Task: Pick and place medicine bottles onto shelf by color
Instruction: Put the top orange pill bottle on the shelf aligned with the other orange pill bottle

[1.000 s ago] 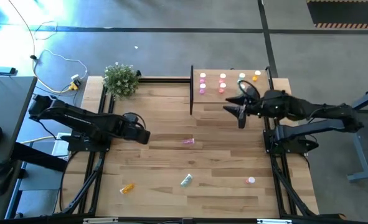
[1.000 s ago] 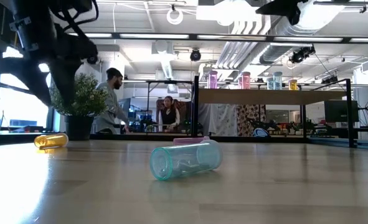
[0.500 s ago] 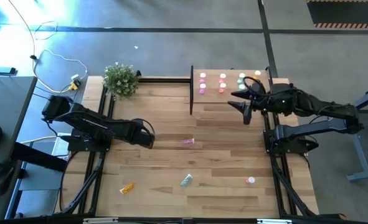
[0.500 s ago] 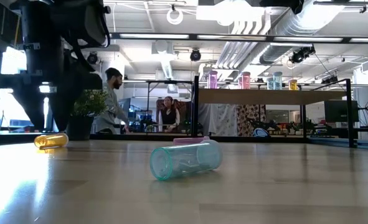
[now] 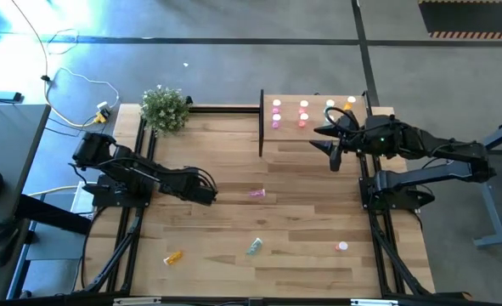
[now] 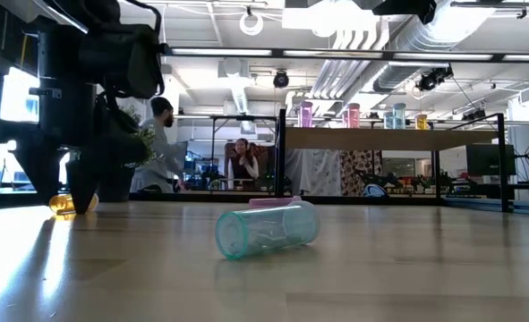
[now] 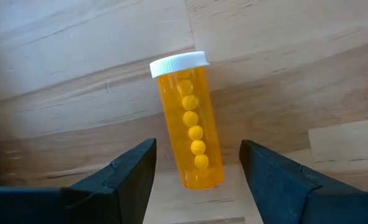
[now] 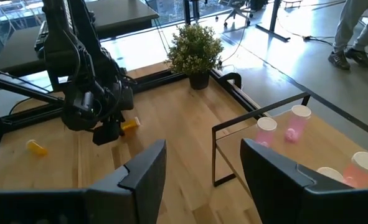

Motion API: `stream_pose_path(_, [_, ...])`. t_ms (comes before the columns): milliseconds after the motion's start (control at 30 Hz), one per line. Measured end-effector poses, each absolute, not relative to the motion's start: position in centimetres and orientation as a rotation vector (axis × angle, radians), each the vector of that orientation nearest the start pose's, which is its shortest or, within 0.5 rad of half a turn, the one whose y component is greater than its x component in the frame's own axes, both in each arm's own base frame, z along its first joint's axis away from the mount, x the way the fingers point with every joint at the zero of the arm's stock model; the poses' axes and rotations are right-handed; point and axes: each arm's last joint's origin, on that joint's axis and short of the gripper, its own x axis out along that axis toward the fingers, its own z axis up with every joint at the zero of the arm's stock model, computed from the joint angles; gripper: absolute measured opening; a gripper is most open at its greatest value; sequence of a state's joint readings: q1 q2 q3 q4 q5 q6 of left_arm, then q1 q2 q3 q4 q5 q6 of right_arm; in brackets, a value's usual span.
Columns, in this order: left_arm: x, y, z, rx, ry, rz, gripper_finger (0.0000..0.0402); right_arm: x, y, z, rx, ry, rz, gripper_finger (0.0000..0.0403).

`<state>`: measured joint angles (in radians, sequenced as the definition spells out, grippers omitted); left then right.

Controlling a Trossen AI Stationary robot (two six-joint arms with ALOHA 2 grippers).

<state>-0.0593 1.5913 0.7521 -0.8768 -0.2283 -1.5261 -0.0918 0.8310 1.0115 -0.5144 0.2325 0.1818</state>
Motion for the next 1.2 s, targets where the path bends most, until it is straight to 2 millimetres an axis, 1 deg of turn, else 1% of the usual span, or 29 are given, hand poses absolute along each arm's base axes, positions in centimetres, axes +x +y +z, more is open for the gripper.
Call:
stream_pose_path(100, [22.0, -0.7, 13.0, -0.886, 1.193, 1.319, 0.0221, 16.2, -2.2, 37.0, 0.155, 0.308, -0.351, 0.0197])
stream_pose_path(167, [22.0, -0.7, 13.0, -0.889, 1.191, 1.317, 0.0208, 16.1, -2.2, 36.9, 0.154, 0.312, -0.352, 0.0197])
stream_pose_path(500, [22.2, -0.7, 12.9, -0.904, 1.193, 1.299, 0.0116, 16.0, -2.2, 36.7, 0.146, 0.342, -0.353, 0.0197])
stream_pose_path(600, [22.3, -0.7, 13.0, -0.906, 1.193, 1.267, 0.0102, 16.0, -2.2, 36.7, 0.145, 0.343, -0.353, 0.0197])
stream_pose_path(733, [22.4, -0.9, 13.3, -0.897, 1.171, 1.212, 0.0098, 16.0, -2.2, 36.7, 0.145, 0.343, -0.352, 0.0197])
stream_pose_path(800, [22.9, -1.1, 13.6, -0.9, 1.151, 1.165, 0.0101, 16.0, -2.2, 36.7, 0.145, 0.342, -0.352, 0.0197])
stream_pose_path(933, [24.0, -1.1, 14.9, -0.842, 1.125, 1.066, 0.0102, 16.1, -2.1, 36.7, 0.157, 0.345, -0.32, 0.0197])
stream_pose_path(1067, [26.1, -1.2, 16.3, -0.773, 1.026, 0.91, 0.0102, 16.1, -1.9, 36.7, 0.213, 0.344, -0.268, 0.0197])
stream_pose_path(1200, [28.7, -1.1, 18.3, -0.686, 0.884, 0.727, 0.0103, 16.1, -1.7, 36.7, 0.269, 0.343, -0.232, 0.0197])
